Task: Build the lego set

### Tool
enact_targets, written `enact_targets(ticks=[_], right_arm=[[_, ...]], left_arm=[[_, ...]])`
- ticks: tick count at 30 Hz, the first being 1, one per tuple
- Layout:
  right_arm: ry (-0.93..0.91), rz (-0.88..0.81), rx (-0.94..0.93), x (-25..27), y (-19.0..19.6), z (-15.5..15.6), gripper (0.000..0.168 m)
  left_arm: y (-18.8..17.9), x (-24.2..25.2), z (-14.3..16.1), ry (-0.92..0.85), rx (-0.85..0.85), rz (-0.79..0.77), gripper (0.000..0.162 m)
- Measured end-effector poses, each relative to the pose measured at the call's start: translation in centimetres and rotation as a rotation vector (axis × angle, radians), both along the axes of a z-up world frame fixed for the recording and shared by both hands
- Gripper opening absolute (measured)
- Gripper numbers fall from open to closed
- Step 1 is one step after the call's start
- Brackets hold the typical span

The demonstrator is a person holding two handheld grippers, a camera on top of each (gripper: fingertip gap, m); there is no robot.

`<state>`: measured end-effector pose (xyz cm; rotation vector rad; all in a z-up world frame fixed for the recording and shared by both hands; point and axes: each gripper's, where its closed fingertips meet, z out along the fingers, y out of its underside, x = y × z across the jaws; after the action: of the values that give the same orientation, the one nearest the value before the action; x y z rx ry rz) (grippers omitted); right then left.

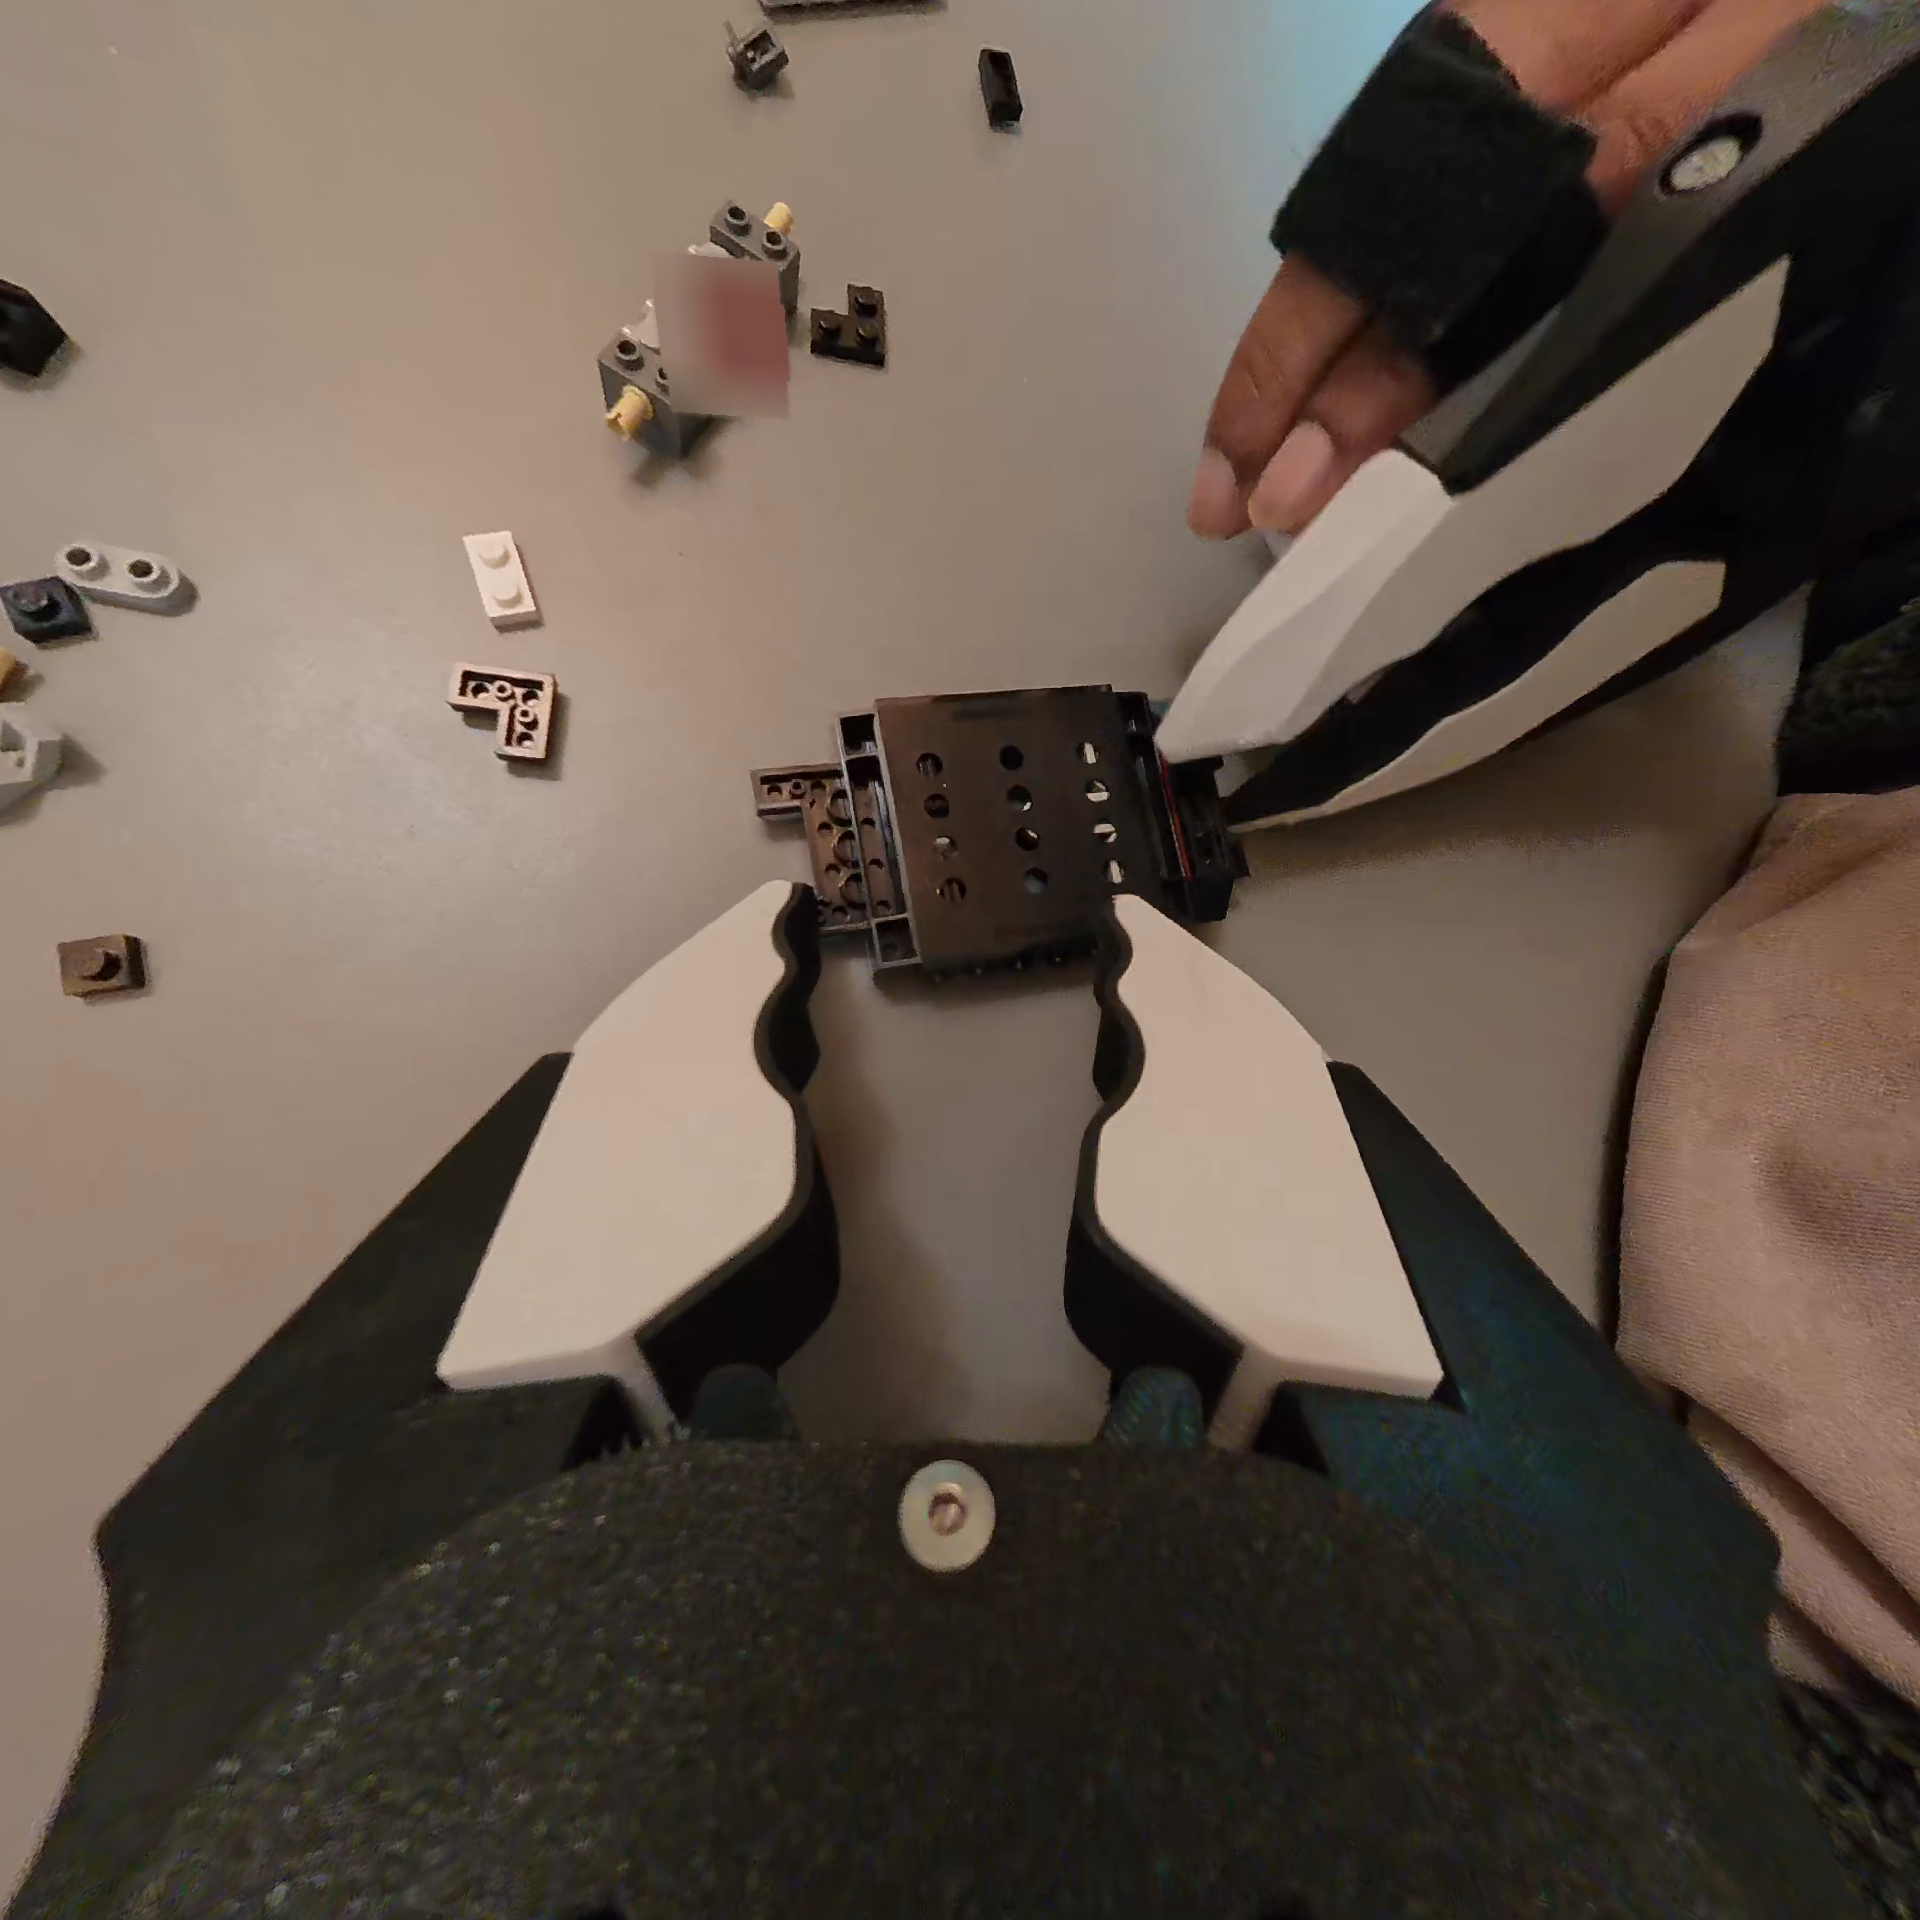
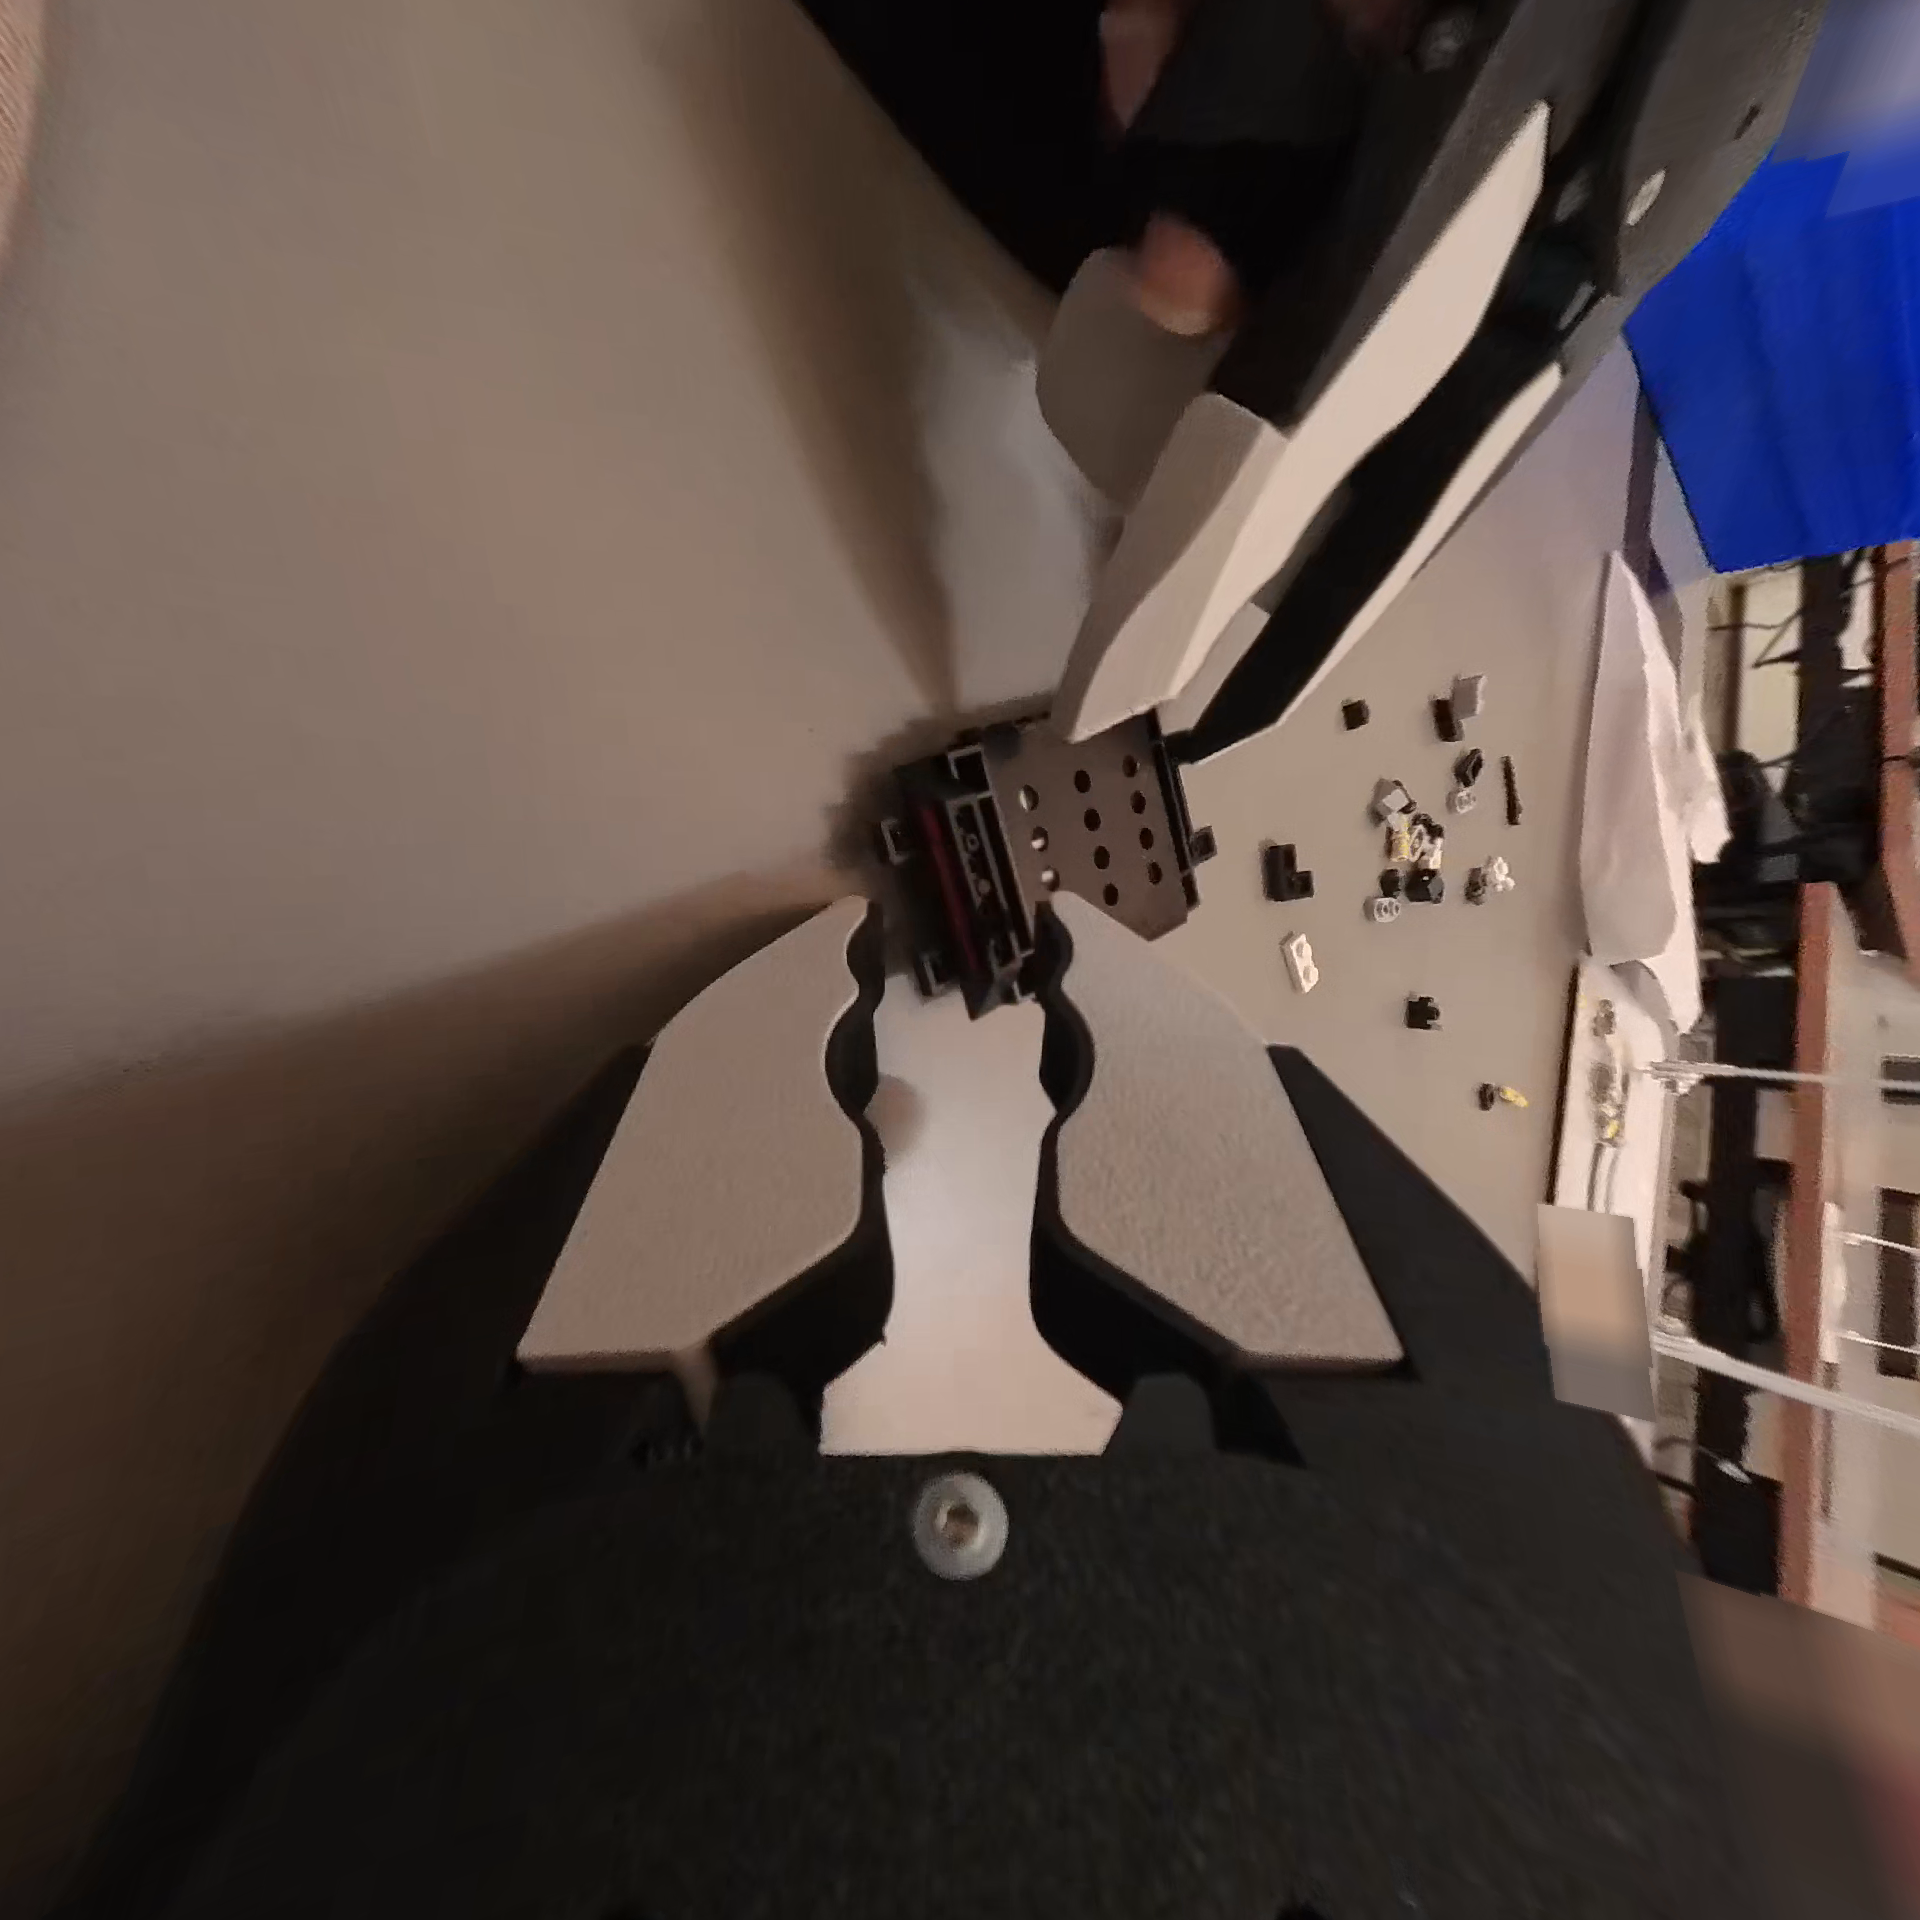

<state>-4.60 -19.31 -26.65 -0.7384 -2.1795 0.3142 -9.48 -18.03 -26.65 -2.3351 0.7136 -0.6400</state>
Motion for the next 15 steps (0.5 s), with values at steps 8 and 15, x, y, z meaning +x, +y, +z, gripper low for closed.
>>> enact_targets(ticks=[8, 15], right_arm=[[0.054, -0.019, 0.170, -0.37, 0.12, -0.20, 0.015], [0.086, -0.003, 0.223, -0.53, 0.02, -0.26, 0.012]], left_arm=[[-0.11, 0.12, 0.00, -0.005, -0.006, 0.004, 0.049], [-0.20, 0.07, 0.01, -0.009, -0.007, 0.014, 0.050]])
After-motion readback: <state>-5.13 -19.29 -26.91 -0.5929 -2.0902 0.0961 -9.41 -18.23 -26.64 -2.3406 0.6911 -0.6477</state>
